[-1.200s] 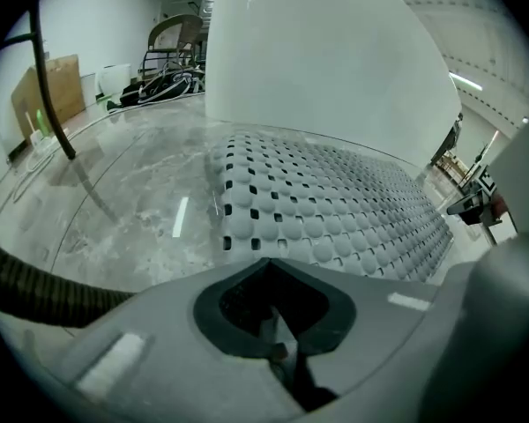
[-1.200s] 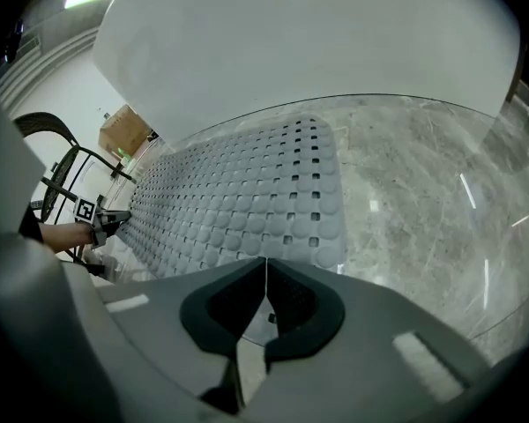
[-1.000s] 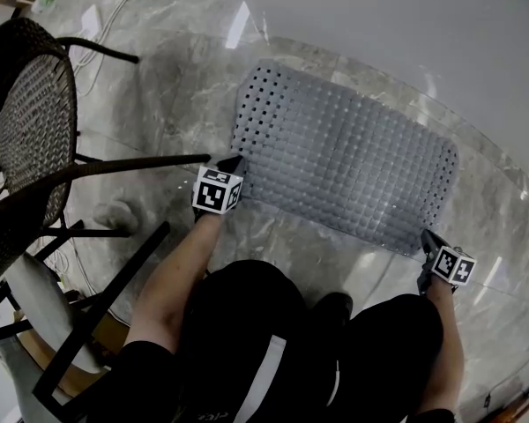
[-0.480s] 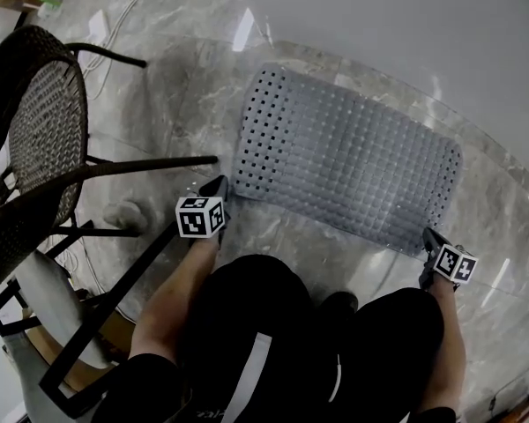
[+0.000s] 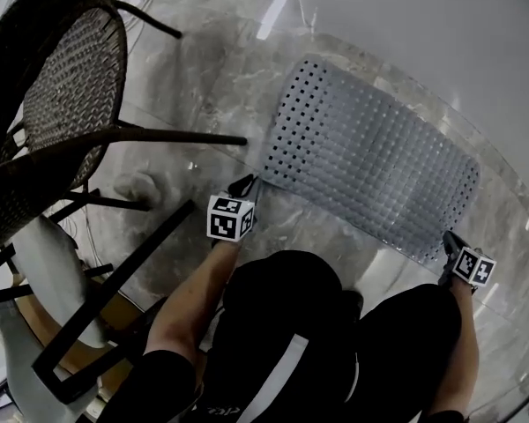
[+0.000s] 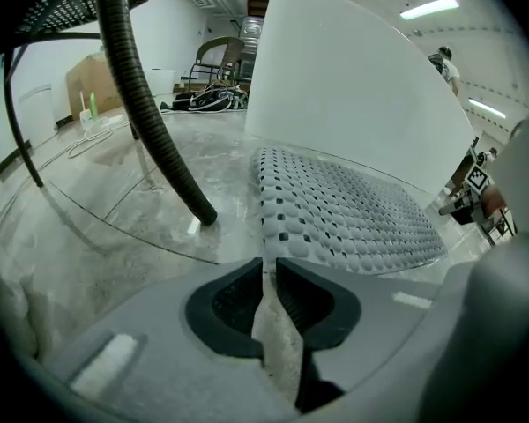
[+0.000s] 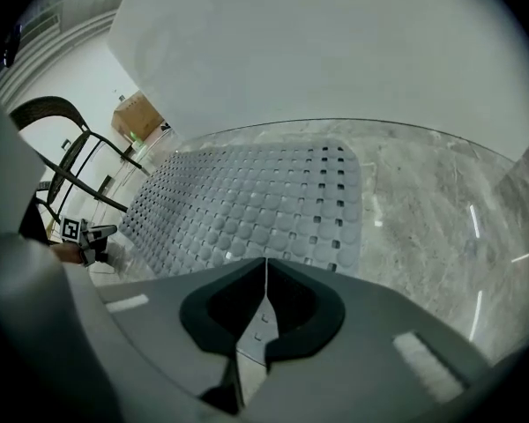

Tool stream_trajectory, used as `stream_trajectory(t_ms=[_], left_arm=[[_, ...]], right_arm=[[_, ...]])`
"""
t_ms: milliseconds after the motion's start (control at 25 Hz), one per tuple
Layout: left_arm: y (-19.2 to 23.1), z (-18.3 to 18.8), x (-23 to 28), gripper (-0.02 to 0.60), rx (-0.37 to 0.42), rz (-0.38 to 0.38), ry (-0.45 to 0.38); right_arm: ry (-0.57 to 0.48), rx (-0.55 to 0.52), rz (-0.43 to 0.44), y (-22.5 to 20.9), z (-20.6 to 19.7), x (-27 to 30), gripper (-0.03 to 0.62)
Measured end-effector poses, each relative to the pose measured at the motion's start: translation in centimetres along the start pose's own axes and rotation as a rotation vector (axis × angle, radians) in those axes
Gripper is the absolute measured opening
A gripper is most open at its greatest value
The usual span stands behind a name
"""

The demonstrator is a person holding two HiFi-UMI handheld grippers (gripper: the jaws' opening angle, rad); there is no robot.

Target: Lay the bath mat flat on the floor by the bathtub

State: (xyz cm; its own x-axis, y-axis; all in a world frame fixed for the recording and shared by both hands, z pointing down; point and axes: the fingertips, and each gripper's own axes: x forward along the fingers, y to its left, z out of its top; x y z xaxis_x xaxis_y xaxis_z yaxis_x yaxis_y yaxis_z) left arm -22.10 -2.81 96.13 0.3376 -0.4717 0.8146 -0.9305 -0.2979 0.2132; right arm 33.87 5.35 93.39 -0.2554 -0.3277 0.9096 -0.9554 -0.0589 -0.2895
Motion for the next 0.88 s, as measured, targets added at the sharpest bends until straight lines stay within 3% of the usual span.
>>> stream_trajectory(t_ms=[280, 440, 880], left_arm=[[0.2, -3.0, 0.8, 0.066, 0.132, 0.015, 0.047], [0.5, -2.4, 2.2, 0.069, 0.180, 0.026, 0.033], [-0.2, -2.0, 2.7, 0.074, 0.295, 0.000, 0.039]], right_arm=[[0.006, -0.099, 0.004, 2.0, 3.6, -1.0, 0.008], [0.016, -0.139, 0.021, 3.5, 4.0, -1.1, 0.008], [-0.005, -0.104, 0.039, 4.4, 3.2, -1.4, 0.009]])
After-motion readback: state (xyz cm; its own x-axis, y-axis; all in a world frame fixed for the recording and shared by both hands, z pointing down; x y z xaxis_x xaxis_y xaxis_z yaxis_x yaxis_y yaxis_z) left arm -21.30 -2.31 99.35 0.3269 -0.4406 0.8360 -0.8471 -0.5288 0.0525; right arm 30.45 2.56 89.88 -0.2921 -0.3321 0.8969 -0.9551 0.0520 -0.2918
